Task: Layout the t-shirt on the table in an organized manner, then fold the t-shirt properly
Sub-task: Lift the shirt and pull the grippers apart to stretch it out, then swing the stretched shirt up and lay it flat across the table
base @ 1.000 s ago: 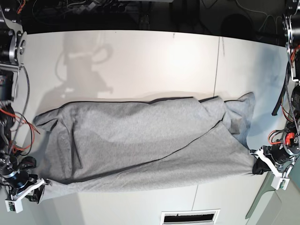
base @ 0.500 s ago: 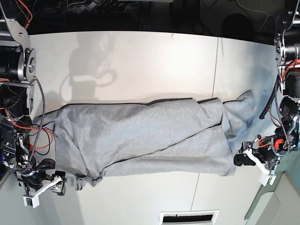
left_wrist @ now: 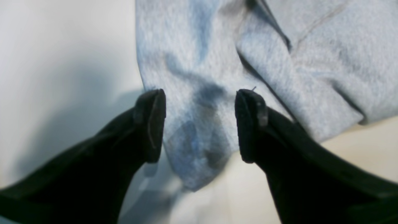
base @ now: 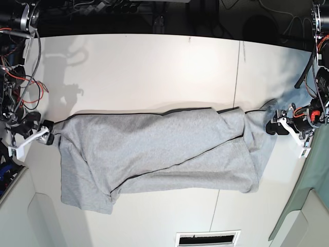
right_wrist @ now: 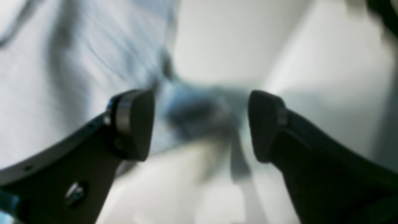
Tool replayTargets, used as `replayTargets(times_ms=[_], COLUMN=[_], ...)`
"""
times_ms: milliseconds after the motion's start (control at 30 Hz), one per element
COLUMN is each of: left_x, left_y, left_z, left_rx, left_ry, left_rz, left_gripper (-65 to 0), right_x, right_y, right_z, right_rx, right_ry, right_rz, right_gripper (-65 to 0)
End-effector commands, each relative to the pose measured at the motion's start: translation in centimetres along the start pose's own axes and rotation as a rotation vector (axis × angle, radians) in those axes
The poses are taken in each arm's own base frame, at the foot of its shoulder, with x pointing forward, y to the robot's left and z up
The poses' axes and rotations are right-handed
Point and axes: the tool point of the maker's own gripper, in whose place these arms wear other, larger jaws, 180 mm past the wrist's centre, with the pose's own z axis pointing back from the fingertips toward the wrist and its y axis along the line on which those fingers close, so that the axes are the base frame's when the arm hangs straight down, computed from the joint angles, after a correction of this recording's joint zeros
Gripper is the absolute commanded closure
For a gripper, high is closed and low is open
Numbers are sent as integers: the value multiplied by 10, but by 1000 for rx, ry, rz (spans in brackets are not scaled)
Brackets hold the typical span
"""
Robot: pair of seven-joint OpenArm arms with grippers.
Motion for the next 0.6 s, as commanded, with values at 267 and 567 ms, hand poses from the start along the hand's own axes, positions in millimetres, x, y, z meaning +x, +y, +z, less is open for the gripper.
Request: replayTargets(times_ms=[267,567], left_x=[2,-30], left_y=[11,11], left_z=[2,-21], left_rx=[56,162], left_ry=[-47,16], left_rz=[-18,-16], left_gripper=[-374,-339], right_x=[-3,-30], right_y=[-11,43], right_z=[-4,-25], right_rx=[8,149], right_ry=[-41,50], right_rz=[0,72], right_gripper=[-443,-443])
